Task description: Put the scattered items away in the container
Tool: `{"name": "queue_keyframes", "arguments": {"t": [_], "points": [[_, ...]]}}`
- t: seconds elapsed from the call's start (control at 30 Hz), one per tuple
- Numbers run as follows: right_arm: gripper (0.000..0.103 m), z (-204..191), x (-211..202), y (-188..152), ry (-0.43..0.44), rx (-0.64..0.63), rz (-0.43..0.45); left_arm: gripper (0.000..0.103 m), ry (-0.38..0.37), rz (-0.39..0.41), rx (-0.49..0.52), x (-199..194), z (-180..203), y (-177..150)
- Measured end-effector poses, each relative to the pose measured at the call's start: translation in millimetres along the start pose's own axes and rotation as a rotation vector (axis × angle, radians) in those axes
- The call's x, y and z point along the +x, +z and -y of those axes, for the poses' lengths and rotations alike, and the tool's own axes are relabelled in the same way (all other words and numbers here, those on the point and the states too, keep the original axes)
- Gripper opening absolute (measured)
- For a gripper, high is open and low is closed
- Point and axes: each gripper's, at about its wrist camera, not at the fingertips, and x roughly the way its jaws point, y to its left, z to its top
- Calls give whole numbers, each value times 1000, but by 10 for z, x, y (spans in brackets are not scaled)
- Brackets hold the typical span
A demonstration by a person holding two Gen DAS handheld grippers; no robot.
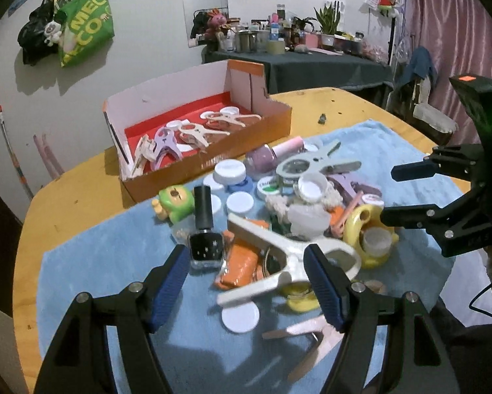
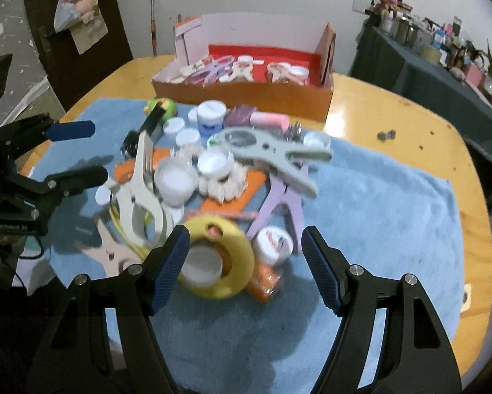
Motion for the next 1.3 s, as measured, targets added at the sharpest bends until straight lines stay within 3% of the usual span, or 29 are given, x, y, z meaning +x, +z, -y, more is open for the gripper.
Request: {"name": "queue_keyframes", "arguments": {"t": [0.2, 0.3, 0.43, 0.6, 0.8, 1.13, 1.27, 1.3], "points": [[69, 26, 143, -102, 7, 11, -35, 74, -42, -16, -47, -1, -34, -161], [59, 50, 193, -115, 32, 29, -45, 74, -64, -18, -88, 0, -80, -230], [57, 62, 244, -110, 46, 34, -53, 74, -84, -33, -128, 22, -158, -289], [31, 62, 266, -116, 65, 35, -56, 74, -80, -47, -168, 49, -239, -317], [28, 37, 256, -139, 59, 28, -56, 74, -131, -96, -183, 148, -243, -395], [28, 57, 244, -157, 79, 43, -44, 72, -99, -138, -177, 374, -248, -437], [28, 45, 248, -157, 72, 33, -42, 67, -80, -134, -169, 399, -259, -437], [24, 46, 247, -156, 70, 31, -41, 66, -76, -133, -168, 396, -262, -440]]}}
